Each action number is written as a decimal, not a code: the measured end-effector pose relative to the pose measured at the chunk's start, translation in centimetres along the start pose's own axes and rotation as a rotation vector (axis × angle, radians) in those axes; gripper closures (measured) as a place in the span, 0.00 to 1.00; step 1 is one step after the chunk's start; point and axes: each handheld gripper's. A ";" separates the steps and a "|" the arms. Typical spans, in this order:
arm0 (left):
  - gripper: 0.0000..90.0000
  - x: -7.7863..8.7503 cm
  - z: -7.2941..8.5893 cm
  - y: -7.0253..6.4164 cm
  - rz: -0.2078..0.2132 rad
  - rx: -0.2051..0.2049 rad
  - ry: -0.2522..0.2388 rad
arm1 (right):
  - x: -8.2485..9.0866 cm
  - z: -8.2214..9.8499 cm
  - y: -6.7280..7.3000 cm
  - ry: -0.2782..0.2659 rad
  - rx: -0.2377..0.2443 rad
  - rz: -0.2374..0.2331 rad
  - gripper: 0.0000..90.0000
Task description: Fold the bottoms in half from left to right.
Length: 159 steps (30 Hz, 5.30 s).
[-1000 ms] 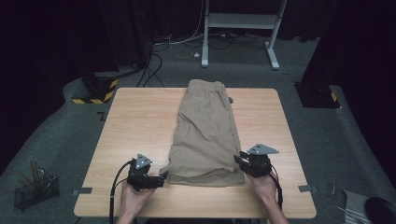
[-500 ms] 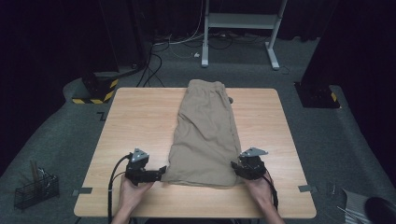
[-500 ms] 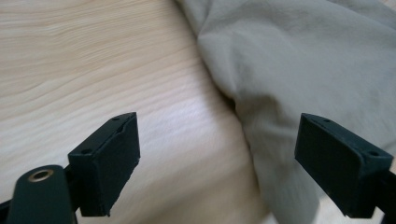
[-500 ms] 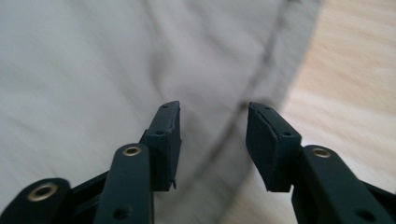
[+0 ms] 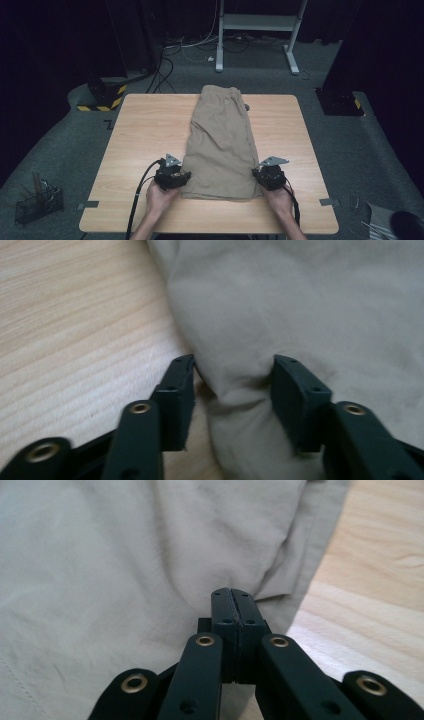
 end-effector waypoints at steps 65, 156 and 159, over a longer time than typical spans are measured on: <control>0.98 -3.1 -3.8 2.0 0.002 0.012 -0.004 | -3.6 -4.4 -2.8 -0.006 -0.070 0.053 1.00; 0.71 -1.6 -1.5 3.6 0.070 0.108 -0.050 | -2.4 -3.5 1.4 -0.017 -0.002 0.029 0.74; 0.67 -2.3 -2.3 3.6 0.068 0.114 -0.050 | -3.1 -4.9 0.4 -0.027 -0.055 0.042 0.70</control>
Point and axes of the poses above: each handheld gripper's, and its own axes: x roughly backward along the jaws, z roughly out of its underside, y roughly to its left
